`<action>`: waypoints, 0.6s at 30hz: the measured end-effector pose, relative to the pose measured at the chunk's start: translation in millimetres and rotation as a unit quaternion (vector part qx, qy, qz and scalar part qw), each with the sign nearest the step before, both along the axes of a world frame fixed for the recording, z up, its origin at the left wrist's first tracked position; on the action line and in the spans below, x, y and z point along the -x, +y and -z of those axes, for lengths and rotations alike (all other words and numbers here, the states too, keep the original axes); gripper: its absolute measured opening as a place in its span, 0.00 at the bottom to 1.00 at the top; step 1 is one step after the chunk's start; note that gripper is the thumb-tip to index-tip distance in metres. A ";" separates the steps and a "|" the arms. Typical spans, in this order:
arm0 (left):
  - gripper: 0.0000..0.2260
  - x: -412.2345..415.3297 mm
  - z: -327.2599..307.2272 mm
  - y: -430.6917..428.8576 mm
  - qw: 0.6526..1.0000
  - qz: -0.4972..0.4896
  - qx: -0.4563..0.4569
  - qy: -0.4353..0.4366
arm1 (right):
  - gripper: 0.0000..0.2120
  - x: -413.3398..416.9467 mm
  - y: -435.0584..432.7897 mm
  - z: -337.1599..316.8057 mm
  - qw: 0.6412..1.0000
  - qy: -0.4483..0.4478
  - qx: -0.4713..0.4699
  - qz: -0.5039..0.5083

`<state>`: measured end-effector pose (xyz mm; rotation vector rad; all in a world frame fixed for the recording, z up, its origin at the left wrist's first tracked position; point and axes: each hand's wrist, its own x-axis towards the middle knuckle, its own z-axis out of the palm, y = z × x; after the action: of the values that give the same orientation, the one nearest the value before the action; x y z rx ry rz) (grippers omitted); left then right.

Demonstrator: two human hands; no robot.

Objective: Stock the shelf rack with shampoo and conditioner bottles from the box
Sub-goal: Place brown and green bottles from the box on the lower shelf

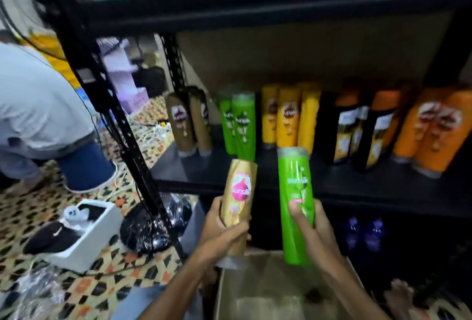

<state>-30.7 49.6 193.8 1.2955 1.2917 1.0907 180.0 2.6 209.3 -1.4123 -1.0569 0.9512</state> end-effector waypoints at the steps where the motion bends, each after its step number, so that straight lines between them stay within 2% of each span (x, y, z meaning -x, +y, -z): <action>1: 0.32 4.8 -13.1 10.4 1.000 -0.012 -0.016 -0.017 | 0.20 7.2 15.3 -11.4 0.999 -0.010 -0.031 0.001; 4: 0.27 24.3 -45.9 48.6 0.995 -0.061 -0.071 -0.042 | 0.17 35.8 62.9 -41.2 0.994 -0.035 -0.101 0.003; 7: 0.23 37.6 -63.3 79.5 0.986 -0.095 -0.119 -0.062 | 0.28 61.0 100.4 -52.4 0.987 -0.063 -0.146 -0.016; 11: 0.26 48.0 -73.1 104.7 0.975 -0.109 -0.174 -0.085 | 0.35 83.1 141.5 -41.7 0.985 -0.082 -0.150 -0.017; 13: 0.27 52.5 -71.3 114.7 0.970 -0.111 -0.193 -0.093 | 0.31 91.6 155.8 -36.6 0.983 -0.105 -0.149 -0.011; 15: 0.28 54.8 -68.4 123.0 0.965 -0.121 -0.214 -0.090 | 0.32 97.3 166.3 -31.8 0.982 -0.128 -0.135 -0.016; 18: 0.30 54.6 -59.3 133.0 0.962 -0.133 -0.228 -0.074 | 0.34 102.4 180.9 -29.2 0.969 -0.224 -0.099 0.018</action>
<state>-85.4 182.5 253.1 1.3600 1.1614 1.7185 77.6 183.5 238.5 -1.5067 -1.4106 0.4894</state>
